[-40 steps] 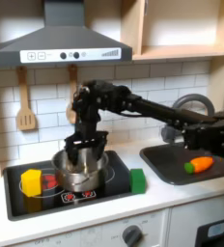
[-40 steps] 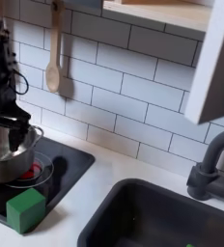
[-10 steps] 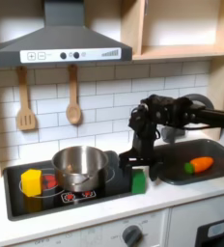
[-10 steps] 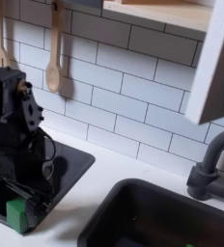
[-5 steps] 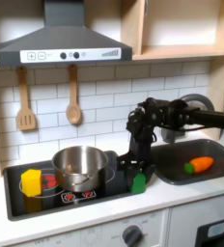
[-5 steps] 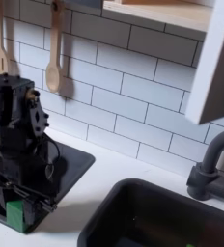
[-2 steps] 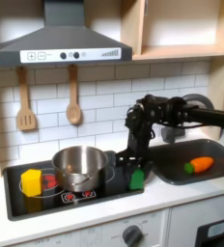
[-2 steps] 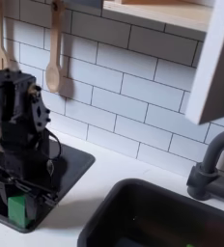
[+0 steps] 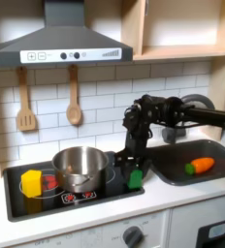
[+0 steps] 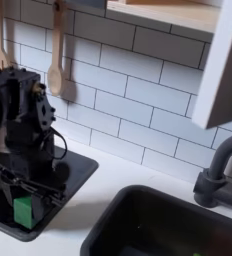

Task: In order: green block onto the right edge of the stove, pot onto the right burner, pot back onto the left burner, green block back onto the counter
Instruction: 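Put the green block back onto the counter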

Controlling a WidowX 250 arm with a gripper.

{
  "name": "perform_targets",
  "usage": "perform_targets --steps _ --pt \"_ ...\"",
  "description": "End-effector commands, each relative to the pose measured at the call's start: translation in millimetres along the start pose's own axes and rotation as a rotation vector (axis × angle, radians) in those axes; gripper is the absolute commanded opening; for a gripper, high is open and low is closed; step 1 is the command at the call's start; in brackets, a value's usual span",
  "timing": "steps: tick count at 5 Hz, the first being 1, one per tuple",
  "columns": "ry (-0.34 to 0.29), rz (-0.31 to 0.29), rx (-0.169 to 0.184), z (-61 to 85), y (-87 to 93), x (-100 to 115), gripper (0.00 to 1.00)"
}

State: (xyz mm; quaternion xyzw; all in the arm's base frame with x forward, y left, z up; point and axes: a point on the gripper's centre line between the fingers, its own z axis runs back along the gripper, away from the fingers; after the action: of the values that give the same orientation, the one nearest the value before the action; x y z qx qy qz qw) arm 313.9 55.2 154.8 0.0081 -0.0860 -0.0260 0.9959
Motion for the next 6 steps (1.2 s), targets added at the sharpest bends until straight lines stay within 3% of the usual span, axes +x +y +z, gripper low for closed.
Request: perform_targets --steps 1,3,6 --pt "-0.033 0.014 -0.024 3.0 -12.4 7.8 0.0" --pt "-0.037 0.0 -0.048 0.9 -32.2 7.4 0.0" --pt "-0.041 0.005 -0.039 -4.4 -45.0 8.1 0.04"
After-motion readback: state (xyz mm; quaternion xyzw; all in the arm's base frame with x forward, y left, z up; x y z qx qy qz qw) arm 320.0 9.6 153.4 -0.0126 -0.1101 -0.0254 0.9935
